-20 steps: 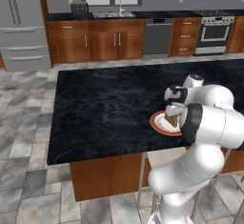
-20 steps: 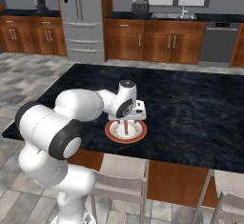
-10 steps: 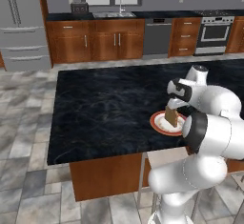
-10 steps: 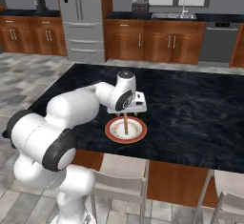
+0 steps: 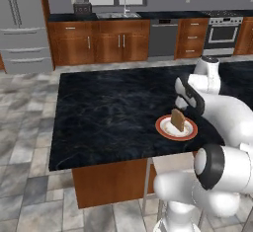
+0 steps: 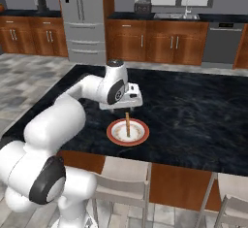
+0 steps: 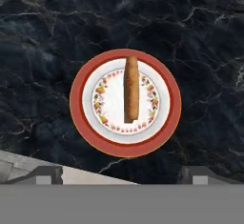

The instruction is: Start the toaster. Once the lever pops up, take the bread to the plate on the dining counter.

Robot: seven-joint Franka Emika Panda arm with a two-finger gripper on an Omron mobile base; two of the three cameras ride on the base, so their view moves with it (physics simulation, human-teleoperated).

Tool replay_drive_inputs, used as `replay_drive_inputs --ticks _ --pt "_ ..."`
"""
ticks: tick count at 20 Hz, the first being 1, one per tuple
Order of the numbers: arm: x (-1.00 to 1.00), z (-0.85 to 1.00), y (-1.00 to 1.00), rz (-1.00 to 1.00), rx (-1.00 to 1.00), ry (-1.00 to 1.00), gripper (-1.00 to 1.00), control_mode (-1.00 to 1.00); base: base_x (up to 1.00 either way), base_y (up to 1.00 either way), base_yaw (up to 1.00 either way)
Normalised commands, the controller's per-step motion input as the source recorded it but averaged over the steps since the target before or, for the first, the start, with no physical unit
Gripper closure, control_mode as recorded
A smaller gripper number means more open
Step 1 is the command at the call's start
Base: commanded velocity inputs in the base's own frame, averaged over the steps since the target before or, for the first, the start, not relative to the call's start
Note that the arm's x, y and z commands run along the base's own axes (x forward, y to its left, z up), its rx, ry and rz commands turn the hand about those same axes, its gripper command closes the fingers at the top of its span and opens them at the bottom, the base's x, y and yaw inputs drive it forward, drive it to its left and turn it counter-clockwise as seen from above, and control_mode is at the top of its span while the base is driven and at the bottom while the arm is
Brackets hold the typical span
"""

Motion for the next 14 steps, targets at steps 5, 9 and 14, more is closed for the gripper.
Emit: replay_drive_inputs --ticks 5,9,14 --pt "-0.71 0.49 0.28 -0.01 0.0 0.0 -1.0 -1.0 0.0 0.0 0.0" --pt "-0.75 0.41 0.21 -0.01 0.0 0.0 -1.0 -1.0 0.0 0.0 0.0" --pt "-0.85 0.38 0.25 -0.04 0.01 0.0 -1.0 -1.0 0.0 0.0 0.0"
